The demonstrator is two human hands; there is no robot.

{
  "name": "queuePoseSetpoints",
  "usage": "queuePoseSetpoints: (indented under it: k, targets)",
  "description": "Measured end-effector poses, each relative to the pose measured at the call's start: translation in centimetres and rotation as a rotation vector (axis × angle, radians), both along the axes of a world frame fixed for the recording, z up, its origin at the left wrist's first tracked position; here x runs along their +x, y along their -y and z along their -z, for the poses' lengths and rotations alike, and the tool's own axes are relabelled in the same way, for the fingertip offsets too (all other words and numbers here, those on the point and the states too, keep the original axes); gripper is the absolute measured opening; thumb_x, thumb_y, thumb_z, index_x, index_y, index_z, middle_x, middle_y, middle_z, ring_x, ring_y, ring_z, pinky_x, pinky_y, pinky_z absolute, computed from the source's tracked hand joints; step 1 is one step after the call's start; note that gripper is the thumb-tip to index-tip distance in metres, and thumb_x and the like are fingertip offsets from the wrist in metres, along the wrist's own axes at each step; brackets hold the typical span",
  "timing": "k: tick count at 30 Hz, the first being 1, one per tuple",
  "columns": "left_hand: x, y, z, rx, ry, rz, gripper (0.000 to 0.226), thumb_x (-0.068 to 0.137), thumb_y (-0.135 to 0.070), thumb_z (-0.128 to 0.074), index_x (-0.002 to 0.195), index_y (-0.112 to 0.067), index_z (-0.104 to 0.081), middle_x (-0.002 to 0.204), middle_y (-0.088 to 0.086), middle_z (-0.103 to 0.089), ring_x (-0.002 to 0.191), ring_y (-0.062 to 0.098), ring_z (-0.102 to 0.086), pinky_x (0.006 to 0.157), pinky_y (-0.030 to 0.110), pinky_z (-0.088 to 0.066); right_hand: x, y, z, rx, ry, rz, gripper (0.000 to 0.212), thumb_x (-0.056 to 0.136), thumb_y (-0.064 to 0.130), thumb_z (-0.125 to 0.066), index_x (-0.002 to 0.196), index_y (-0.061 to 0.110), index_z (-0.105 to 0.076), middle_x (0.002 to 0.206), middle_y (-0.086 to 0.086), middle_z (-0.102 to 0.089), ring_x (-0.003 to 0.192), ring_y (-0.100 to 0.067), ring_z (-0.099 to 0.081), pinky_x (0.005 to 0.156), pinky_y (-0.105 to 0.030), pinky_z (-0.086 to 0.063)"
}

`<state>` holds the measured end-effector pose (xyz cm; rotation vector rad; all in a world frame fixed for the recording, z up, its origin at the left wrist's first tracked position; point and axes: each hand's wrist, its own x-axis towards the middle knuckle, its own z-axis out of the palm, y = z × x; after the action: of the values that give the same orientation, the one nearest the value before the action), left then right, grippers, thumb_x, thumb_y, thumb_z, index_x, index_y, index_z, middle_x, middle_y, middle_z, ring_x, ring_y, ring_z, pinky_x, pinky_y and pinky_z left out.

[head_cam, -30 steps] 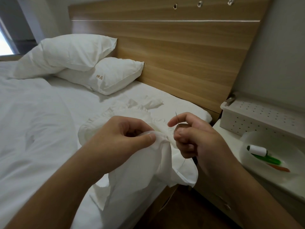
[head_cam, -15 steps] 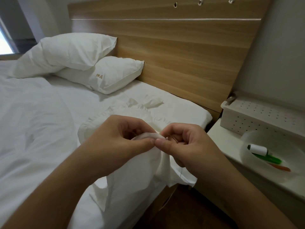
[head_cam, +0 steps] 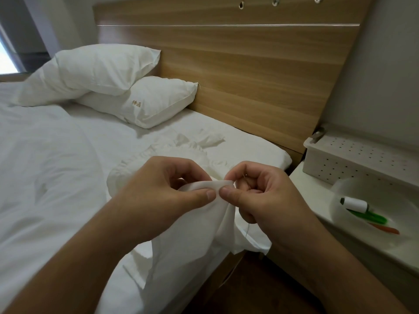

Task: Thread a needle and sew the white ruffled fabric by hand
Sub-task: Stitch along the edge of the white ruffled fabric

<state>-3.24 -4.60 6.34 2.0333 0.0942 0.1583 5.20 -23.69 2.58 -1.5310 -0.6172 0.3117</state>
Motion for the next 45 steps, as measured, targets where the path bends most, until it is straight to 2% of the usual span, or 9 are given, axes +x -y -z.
queuePoseSetpoints:
  k: [7,11,15,20,22,25,30,34,45]
  targets:
    - [0.2,0.6,-0.2,0.025,-0.023,0.027,0.020,0.084,-0.048,-0.080,0.092,-0.030,-0.085,0.090,-0.003,-0.081,0.090,0.016,-0.078,0.090,0.046,-0.063,0.0,-0.1,0.1,-0.013,0.016,-0.009,0.008,0.086,0.011,-0.081,0.086,0.012,-0.073,0.054,0.000,-0.039,0.045,-0.009,-0.033,0.047,-0.019,-0.037]
    - [0.3,0.6,-0.1,0.011,-0.028,0.010,0.014,0.087,-0.041,-0.079,0.092,-0.030,-0.085,0.090,-0.007,-0.082,0.092,0.011,-0.078,0.094,0.042,-0.063,0.1,0.0,0.0,-0.049,0.019,-0.030,0.009,0.087,0.011,-0.080,0.087,0.017,-0.073,0.057,0.003,-0.034,0.049,-0.010,-0.030,0.048,-0.024,-0.034]
    - [0.3,0.5,0.0,-0.042,-0.050,-0.021,0.009,0.091,-0.033,-0.079,0.093,-0.029,-0.086,0.091,-0.002,-0.082,0.094,0.016,-0.079,0.097,0.048,-0.062,0.5,0.6,-0.3,-0.039,-0.038,-0.057,0.019,0.088,0.006,-0.077,0.103,0.014,-0.070,0.062,-0.002,-0.034,0.053,-0.015,-0.031,0.048,-0.029,-0.033]
    - [0.2,0.5,-0.2,-0.090,-0.071,-0.061,0.008,0.091,-0.031,-0.079,0.092,-0.029,-0.087,0.091,-0.005,-0.083,0.092,0.011,-0.079,0.096,0.043,-0.063,1.0,0.8,-1.7,0.061,-0.247,-0.042,0.025,0.077,0.012,-0.057,0.099,0.002,-0.062,0.061,-0.005,-0.033,0.051,-0.015,-0.024,0.047,-0.026,-0.021]
    - [0.2,0.5,-0.1,-0.106,-0.071,-0.061,0.008,0.090,-0.030,-0.079,0.091,-0.028,-0.087,0.091,-0.002,-0.083,0.092,0.014,-0.079,0.096,0.045,-0.063,0.9,1.0,-1.8,0.038,-0.188,-0.062,0.012,0.090,0.011,-0.055,0.090,0.004,-0.065,0.059,-0.003,-0.036,0.050,-0.015,-0.027,0.046,-0.024,-0.024]
    - [0.2,0.5,-0.2,-0.136,-0.076,-0.050,0.009,0.090,-0.029,-0.079,0.091,-0.025,-0.087,0.090,0.002,-0.083,0.093,0.020,-0.080,0.096,0.049,-0.063,0.2,1.2,-1.5,-0.022,-0.020,-0.051,0.026,0.102,0.009,-0.053,0.081,0.007,-0.068,0.057,-0.004,-0.039,0.049,-0.014,-0.032,0.046,-0.028,-0.027]
    - [0.2,0.5,-0.2,-0.161,-0.074,-0.038,0.011,0.090,-0.026,-0.077,0.091,-0.023,-0.087,0.092,0.005,-0.083,0.094,0.024,-0.080,0.096,0.050,-0.062,-0.4,0.7,-1.3,-0.089,0.152,0.011,0.022,0.091,0.023,-0.064,0.072,0.015,-0.071,0.055,-0.014,-0.041,0.051,-0.025,-0.033,0.048,-0.042,-0.029]
    - [0.1,0.5,-0.2,-0.177,-0.071,-0.022,0.012,0.092,-0.023,-0.075,0.091,-0.022,-0.087,0.094,0.006,-0.083,0.096,0.025,-0.080,0.097,0.050,-0.062,-0.3,0.6,-0.8,-0.116,0.171,0.032,0.027,0.098,0.014,-0.066,0.072,0.012,-0.071,0.050,0.001,-0.047,0.046,-0.013,-0.037,0.048,-0.029,-0.034]
    - [0.2,0.4,-0.2,-0.188,-0.076,-0.027,0.011,0.093,-0.021,-0.076,0.092,-0.021,-0.087,0.093,0.007,-0.083,0.094,0.026,-0.080,0.091,0.045,-0.063,-0.2,0.5,-0.7,-0.144,0.169,0.075,0.031,0.094,0.025,-0.072,0.075,0.000,-0.067,0.055,-0.015,-0.047,0.047,-0.011,-0.039,0.047,-0.026,-0.036]
